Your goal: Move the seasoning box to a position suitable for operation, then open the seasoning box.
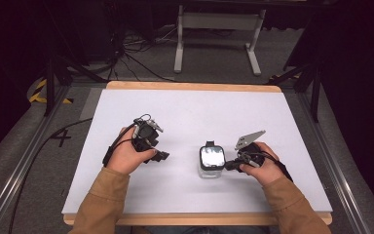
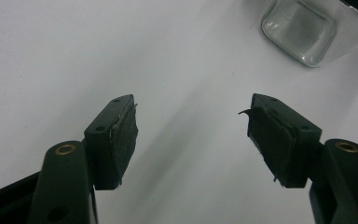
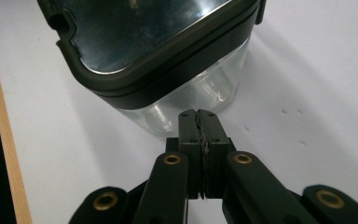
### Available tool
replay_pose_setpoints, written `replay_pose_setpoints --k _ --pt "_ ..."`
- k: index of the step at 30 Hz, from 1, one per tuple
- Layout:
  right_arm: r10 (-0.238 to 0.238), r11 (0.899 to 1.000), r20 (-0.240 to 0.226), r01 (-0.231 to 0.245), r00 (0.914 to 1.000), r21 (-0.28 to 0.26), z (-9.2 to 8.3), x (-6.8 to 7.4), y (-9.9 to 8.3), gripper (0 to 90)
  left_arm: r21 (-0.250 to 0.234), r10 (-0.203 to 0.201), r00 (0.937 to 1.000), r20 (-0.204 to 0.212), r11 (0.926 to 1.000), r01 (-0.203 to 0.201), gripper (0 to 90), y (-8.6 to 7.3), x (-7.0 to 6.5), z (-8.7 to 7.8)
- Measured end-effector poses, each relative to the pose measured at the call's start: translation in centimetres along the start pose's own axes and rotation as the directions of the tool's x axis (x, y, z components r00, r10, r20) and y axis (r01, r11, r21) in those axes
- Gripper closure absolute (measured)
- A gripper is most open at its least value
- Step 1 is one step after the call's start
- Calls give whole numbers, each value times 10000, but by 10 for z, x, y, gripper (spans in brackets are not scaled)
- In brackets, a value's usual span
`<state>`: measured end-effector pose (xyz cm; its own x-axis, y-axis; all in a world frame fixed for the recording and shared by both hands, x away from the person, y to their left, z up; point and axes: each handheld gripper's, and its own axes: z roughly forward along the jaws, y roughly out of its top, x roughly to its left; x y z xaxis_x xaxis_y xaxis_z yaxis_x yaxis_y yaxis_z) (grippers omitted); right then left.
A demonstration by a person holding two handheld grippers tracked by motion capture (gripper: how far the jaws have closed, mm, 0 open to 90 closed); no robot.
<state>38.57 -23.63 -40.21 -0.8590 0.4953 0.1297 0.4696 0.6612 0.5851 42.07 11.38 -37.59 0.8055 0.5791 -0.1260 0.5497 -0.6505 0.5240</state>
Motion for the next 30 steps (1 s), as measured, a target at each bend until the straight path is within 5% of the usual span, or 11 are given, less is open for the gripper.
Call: replay_pose_setpoints --k 7,15,22,30 --pt "-83 9997 -119 86 9999 241 4 0 -1 899 -34 3 10000 46 10000 -3 336 1 1 1" --pt "101 9999 -118 -102 9999 -121 -7 -3 -2 893 -100 -79 10000 44 9999 80 337 -1 1 -2" --pt "196 9935 151 -178 9997 -1128 -29 -6 0 894 -266 -146 9999 58 9995 148 345 -2 -1 -9" --pt "265 9716 124 -228 9996 -2355 -50 -9 6 899 -501 -230 9996 166 9985 238 348 -8 -5 -17"
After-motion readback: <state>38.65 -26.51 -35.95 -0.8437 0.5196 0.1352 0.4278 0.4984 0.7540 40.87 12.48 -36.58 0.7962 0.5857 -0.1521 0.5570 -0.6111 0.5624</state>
